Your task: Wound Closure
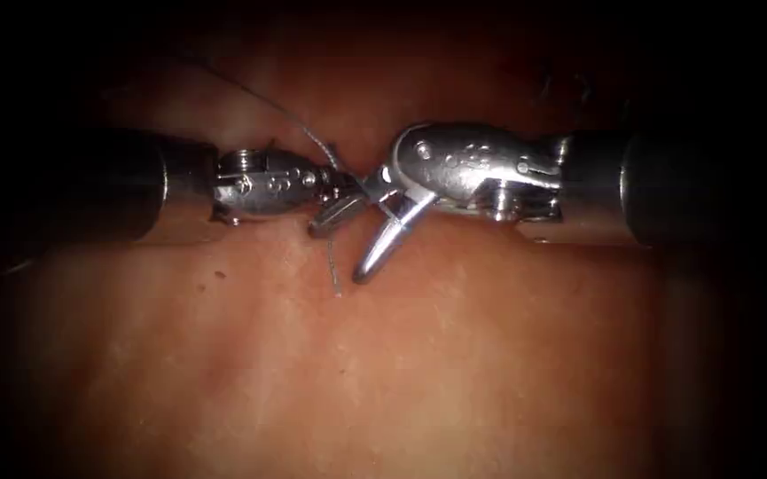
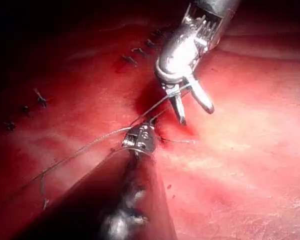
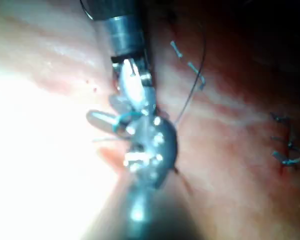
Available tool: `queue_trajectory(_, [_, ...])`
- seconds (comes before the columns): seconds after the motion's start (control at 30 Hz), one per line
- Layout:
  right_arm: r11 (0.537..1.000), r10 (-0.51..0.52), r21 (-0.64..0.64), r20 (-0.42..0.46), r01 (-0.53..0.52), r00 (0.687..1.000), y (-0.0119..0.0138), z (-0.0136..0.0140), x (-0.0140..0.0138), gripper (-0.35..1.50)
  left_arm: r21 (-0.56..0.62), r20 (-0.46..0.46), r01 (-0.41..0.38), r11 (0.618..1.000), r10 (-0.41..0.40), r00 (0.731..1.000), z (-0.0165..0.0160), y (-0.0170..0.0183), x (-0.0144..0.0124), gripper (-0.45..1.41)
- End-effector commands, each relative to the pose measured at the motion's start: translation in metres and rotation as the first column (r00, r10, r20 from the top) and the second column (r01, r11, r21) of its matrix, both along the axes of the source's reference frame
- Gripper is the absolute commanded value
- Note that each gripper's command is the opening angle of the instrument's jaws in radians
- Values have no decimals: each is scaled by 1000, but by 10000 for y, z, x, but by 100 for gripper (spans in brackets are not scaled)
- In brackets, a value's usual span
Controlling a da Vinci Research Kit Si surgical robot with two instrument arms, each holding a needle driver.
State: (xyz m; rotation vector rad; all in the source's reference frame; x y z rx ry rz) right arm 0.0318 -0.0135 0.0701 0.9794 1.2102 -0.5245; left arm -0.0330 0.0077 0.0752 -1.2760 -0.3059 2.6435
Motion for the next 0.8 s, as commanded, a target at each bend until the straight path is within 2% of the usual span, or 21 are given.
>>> queue_trajectory(0.03, [1000, -11, -25, 0, 11, 1000, -2, 3, 8, 68, -1, 3, -1, 1000, 1, 1000, 6, 5, -5, -45])
queue_trajectory(0.17, [997, -11, -79, 16, 13, 1000, -11, 10, 17, 78, -2, 4, -2, 1000, 2, 1000, 6, 5, -6, -45])
queue_trajectory(0.27, [992, -30, -125, 30, 34, 999, -17, 20, 25, 78, 3, 5, -1, 1000, 1, 1000, 6, 4, -6, -45])
queue_trajectory(0.3, [983, -45, -173, 55, 54, 997, -20, 28, 29, 81, 3, 7, -4, 1000, 4, 1000, 6, 5, -6, -45])
queue_trajectory(0.47, [968, -34, -246, 71, 50, 997, -19, 41, 35, 89, 9, 6, -5, 1000, 5, 1000, 5, 4, -4, -45])
queue_trajectory(0.8, [936, -78, -339, 61, 94, 995, -21, 43, 36, 88, 14, 8, -10, 1000, 10, 1000, 5, 3, -4, -45])
